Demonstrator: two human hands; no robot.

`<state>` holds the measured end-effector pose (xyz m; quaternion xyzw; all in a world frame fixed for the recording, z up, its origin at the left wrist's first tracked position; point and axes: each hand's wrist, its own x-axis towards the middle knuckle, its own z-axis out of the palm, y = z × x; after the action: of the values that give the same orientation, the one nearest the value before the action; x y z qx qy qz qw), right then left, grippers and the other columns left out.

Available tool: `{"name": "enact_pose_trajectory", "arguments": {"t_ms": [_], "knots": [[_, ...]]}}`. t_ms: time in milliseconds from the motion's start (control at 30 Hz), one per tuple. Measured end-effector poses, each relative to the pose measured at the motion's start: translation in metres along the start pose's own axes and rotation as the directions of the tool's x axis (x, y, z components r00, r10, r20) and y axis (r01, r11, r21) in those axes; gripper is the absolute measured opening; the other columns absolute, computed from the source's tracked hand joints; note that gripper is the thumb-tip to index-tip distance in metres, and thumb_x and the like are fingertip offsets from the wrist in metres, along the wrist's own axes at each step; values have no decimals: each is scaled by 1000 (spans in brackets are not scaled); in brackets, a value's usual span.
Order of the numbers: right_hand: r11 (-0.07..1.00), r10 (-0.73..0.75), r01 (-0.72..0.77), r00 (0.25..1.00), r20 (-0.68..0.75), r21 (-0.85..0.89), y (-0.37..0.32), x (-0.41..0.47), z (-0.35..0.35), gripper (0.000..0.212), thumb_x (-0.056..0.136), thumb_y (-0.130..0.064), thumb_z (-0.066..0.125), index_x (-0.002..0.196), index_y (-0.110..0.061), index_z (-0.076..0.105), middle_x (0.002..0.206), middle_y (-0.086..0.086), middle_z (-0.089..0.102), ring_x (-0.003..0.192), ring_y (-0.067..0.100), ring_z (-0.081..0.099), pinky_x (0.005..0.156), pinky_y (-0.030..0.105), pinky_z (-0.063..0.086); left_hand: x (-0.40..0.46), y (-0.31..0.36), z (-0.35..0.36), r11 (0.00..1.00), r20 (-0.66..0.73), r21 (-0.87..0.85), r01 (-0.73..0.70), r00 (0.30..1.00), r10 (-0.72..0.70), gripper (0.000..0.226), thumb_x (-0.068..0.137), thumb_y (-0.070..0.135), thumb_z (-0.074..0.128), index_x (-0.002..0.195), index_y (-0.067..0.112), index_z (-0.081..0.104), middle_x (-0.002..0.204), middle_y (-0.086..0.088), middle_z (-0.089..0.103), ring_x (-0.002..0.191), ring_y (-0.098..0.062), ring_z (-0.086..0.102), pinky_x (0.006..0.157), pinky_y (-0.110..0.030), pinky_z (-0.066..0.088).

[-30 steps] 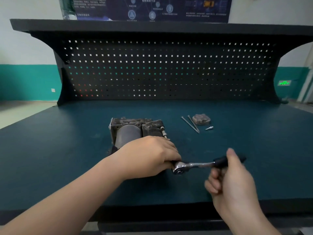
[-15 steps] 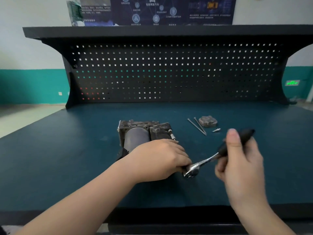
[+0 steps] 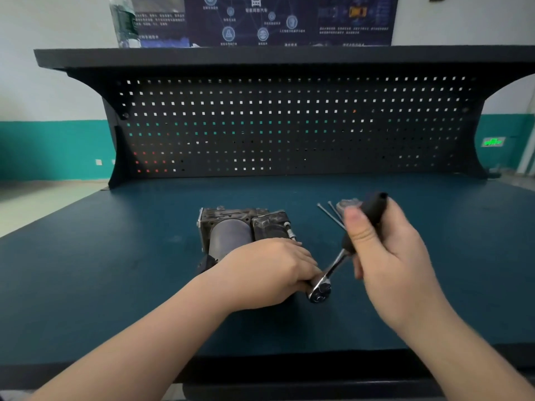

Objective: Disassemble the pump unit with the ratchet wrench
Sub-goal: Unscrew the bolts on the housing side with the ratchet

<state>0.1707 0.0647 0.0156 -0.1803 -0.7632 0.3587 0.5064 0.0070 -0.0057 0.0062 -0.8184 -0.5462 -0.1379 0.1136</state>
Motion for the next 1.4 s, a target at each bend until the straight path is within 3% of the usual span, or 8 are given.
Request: {"name": "enact_pose_trajectory", "arguments": {"t_ms": [200,433,567,733,933,1100,1300,1400], "knots": [[396,750,-458,661,7,796,41,-28,7,38,103,-40,40,75,-14,40,43,2,33,27,9,22,31,15,17,0,-2,1,999,2,1,43,999,-43,14,90,6,61,100,4,70,95,-7,71,93,-27,61,90,-40,46],[999,48,-47,998,-46,20,15,-5,-1,29,85,-65,41,79,-38,46,55,-6,56,46,8,50,47,20,40,0,0,1,1000,28,17,2,1000,-2,11,88,4,63,94,5,72,93,-7,72,90,-28,62,86,-38,47],[958,234,-189,950,-207,216,17,-10,6,28,92,-58,45,77,-33,46,51,-3,48,39,12,43,40,26,35,0,1,1,999,6,45,-3,1000,2,10,89,3,61,91,3,71,89,-7,70,86,-28,61,86,-35,46],[362,785,-475,619,13,802,35,-25,9,37,102,-41,40,75,-16,39,44,0,32,27,8,20,31,14,17,-3,1,-1,999,-61,-11,30,998,-31,11,88,3,63,95,1,71,88,-8,71,85,-27,61,78,-40,50],[988,105,-97,993,-60,123,9,-1,-2,33,93,-55,45,79,-25,47,49,-6,52,42,5,45,41,18,36,-3,0,-1,999,18,-34,17,1000,-17,16,86,1,61,99,2,71,101,-7,72,100,-27,64,94,-41,44],[973,170,-142,975,-143,184,9,-2,6,31,91,-58,46,81,-29,52,48,-7,49,41,8,43,42,25,36,-5,0,0,998,18,-11,68,998,-68,15,87,2,60,97,5,71,100,-5,71,99,-23,64,105,-39,37],[371,769,-450,640,3,812,32,-29,12,37,102,-42,39,76,-16,40,43,-2,30,28,8,20,30,15,18,-6,1,-1,997,-38,-12,75,996,-76,15,87,3,62,99,4,71,95,-7,72,93,-24,65,99,-43,44],[666,563,-358,817,-127,654,25,-24,7,34,101,-43,42,77,-18,41,43,-3,39,30,8,29,30,19,23,-6,0,0,997,-17,-16,77,997,-77,20,85,3,62,102,6,71,98,-6,72,99,-25,63,94,-41,46]]}}
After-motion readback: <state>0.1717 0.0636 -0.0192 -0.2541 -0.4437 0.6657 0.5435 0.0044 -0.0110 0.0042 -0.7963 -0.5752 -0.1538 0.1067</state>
